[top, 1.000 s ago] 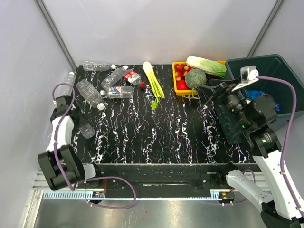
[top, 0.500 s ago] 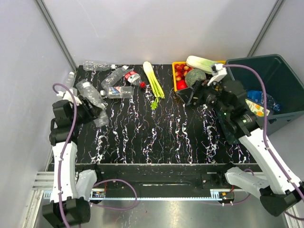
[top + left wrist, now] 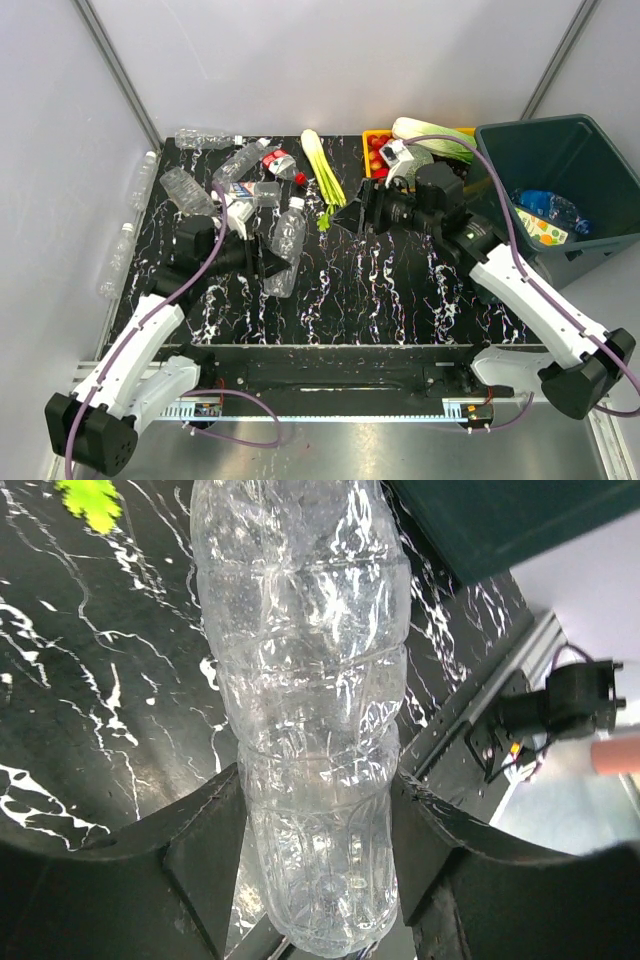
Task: Put the plastic bottles in the bin
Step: Pick up the plastic bottle from the corner of the board, then place the plastic bottle in the trash bin, then pick up the plastic bottle at the center of the board.
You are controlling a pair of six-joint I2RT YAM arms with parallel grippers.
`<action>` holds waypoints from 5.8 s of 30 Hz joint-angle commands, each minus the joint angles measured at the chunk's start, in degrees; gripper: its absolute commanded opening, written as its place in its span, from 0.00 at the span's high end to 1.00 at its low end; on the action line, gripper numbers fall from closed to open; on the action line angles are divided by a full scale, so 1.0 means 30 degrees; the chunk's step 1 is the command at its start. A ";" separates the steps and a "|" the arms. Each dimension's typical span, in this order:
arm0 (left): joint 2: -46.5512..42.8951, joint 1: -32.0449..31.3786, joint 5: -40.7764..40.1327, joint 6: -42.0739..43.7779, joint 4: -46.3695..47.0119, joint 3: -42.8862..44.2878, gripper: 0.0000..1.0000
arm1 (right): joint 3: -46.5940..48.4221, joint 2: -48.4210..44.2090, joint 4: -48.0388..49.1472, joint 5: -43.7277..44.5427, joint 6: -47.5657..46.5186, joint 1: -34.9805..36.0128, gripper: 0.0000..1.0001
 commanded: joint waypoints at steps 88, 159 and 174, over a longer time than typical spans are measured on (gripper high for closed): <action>-0.3119 -0.2891 -0.8573 0.3306 -0.3539 0.0530 0.01 | 0.3947 -0.0451 0.2470 2.4639 -1.6720 -0.5271 0.01; 1.6537 0.6572 -1.5869 -0.4018 0.2144 0.7385 0.27 | -0.3725 -0.7071 0.4103 0.5652 -0.5698 -0.1169 0.01; 1.7564 0.6660 -1.5666 -0.3989 0.2906 0.7209 0.40 | -0.3989 -0.7393 0.4308 0.5711 -0.5816 -0.1140 0.00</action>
